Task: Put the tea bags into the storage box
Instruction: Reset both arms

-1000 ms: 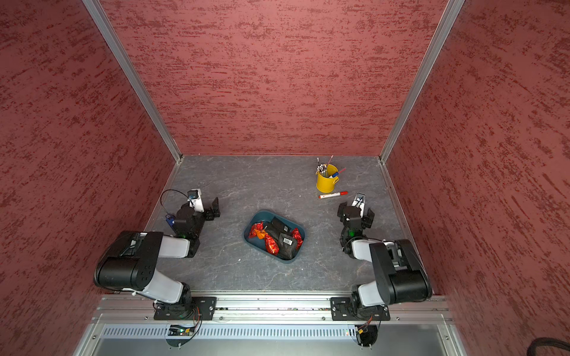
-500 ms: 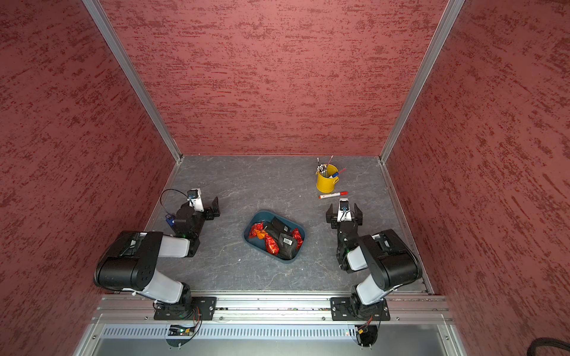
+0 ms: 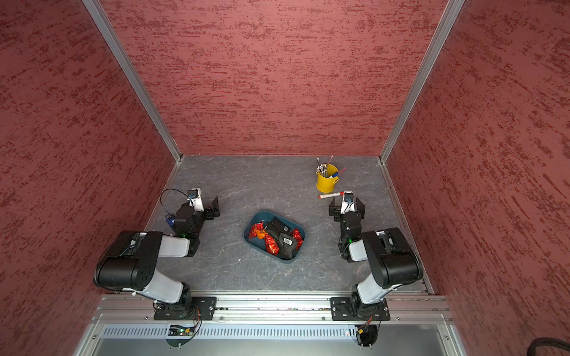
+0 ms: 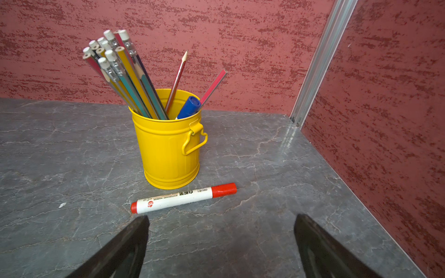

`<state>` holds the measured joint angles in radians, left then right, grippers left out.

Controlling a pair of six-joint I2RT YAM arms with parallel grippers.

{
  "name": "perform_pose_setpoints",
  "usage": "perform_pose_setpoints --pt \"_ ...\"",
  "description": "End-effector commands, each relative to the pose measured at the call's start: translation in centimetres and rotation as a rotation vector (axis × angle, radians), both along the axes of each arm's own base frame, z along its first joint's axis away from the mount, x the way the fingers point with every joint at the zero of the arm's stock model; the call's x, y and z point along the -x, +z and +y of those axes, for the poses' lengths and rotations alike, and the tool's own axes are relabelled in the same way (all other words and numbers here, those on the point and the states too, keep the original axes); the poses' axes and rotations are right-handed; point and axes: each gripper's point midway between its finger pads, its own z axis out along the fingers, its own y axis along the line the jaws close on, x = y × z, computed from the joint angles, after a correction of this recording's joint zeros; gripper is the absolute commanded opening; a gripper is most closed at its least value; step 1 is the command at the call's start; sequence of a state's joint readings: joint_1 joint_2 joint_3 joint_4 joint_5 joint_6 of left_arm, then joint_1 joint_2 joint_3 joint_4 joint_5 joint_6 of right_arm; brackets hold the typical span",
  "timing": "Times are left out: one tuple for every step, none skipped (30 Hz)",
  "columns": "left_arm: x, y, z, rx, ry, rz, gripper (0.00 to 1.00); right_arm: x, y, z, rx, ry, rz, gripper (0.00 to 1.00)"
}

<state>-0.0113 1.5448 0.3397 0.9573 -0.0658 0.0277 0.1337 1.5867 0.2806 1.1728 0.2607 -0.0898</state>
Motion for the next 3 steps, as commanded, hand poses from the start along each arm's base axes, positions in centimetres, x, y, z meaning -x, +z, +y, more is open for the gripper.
perform_pose_setpoints --pt "-0.66 0.50 0.48 0.041 -0.018 0.003 1.00 0.12 0.11 -0.01 -0.014 0.004 -0.003 0.98" --pt "-0.68 0.47 0.38 0.035 -0.020 0.003 1.00 0.10 0.15 0.02 -0.014 0.004 -0.003 0.98" --pt "-0.64 0.52 -0.01 0.023 -0.031 0.001 1.00 0.11 0.20 0.01 -0.015 0.004 -0.006 0.98"
